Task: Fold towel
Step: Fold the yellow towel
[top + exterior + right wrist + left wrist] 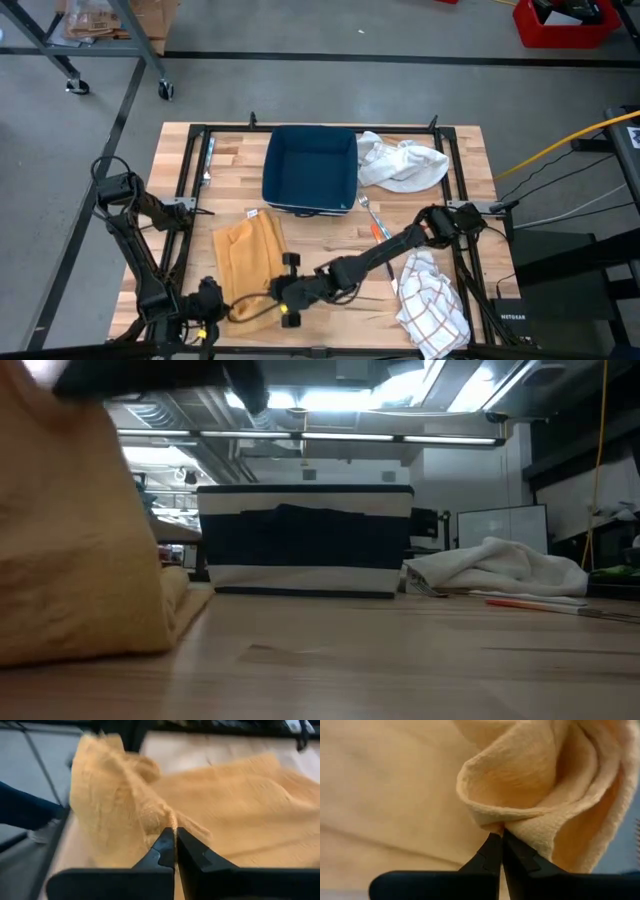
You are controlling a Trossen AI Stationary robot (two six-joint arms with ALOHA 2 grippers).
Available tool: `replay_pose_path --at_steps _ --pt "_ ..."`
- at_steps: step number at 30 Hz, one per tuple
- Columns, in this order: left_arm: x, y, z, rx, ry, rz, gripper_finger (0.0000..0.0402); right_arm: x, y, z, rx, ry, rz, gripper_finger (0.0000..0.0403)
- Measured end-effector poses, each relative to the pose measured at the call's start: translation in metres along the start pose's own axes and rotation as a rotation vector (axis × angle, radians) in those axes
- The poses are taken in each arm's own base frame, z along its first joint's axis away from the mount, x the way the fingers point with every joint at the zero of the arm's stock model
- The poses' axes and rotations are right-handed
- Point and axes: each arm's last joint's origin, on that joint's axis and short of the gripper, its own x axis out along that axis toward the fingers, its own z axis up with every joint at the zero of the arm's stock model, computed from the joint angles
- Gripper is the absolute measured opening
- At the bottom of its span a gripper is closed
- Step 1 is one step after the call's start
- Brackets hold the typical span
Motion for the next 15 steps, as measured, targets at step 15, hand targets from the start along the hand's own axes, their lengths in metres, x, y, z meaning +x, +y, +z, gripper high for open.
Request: replay_pose_path --at_steps 15 --pt "-0.006 0.041 0.005 0.021 0.052 0.354 0.0001 0.032 -0.067 -0.012 0.038 0.137 -0.109 0.0024"
